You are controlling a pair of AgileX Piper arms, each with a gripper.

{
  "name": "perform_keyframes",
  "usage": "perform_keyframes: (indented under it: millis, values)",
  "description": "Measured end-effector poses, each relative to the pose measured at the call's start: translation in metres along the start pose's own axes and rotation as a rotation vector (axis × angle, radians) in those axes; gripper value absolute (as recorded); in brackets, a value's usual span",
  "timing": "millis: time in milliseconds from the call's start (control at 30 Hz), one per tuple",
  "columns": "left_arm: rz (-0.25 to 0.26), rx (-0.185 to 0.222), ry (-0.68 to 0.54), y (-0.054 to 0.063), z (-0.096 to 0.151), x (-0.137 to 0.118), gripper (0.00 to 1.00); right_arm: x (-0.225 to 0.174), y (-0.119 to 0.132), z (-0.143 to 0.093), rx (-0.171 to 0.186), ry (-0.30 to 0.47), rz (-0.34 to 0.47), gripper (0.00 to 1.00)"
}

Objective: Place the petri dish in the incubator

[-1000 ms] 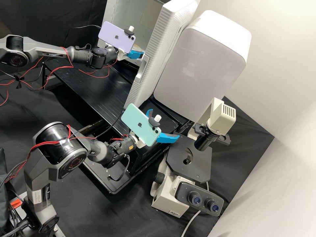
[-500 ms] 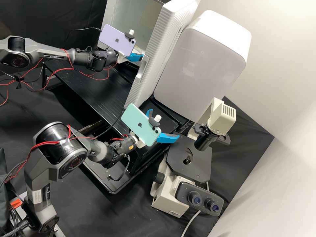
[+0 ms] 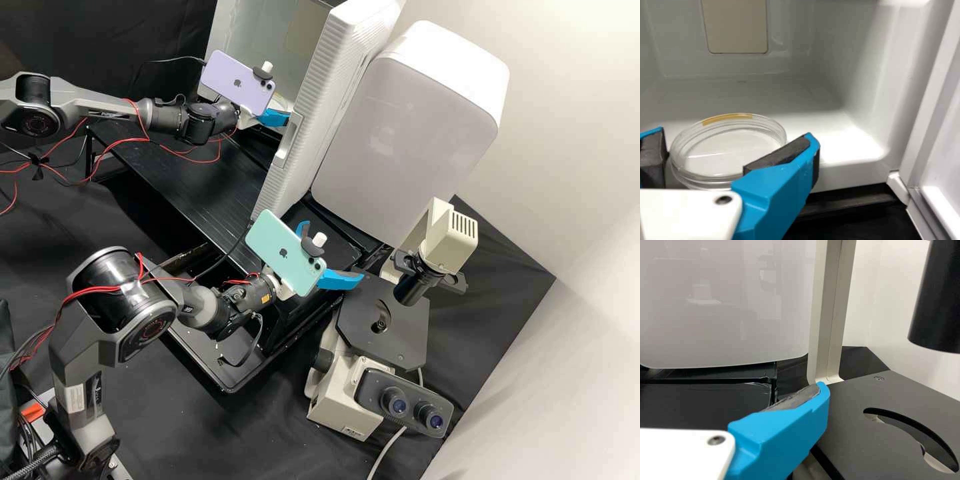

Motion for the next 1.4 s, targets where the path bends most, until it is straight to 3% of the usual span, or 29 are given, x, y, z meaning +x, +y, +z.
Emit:
perform_keyframes:
  millis: [400,867,967,1100,1400]
  values:
    - [-0.013,0.021,0.014,-0.003,-0.007,0.001,1.00,0.000,0.000,0.000,0.000,0.000,0.000,1.00]
    - [-0.074,0.170,-0.034,-0.005,-0.029,-0.039,1.00,0.000,0.000,0.000,0.000,0.000,0.000,1.00]
    - [-0.073,0.152,-0.044,-0.006,-0.032,-0.048,1.00,0.000,0.000,0.000,0.000,0.000,0.000,1.00]
    - [-0.108,0.103,-0.074,-0.016,-0.033,-0.058,1.00,0.000,0.000,0.000,0.000,0.000,0.000,1.00]
    - [-0.094,0.122,-0.160,-0.023,-0.034,-0.080,1.00,0.000,0.000,0.000,0.000,0.000,0.000,1.00]
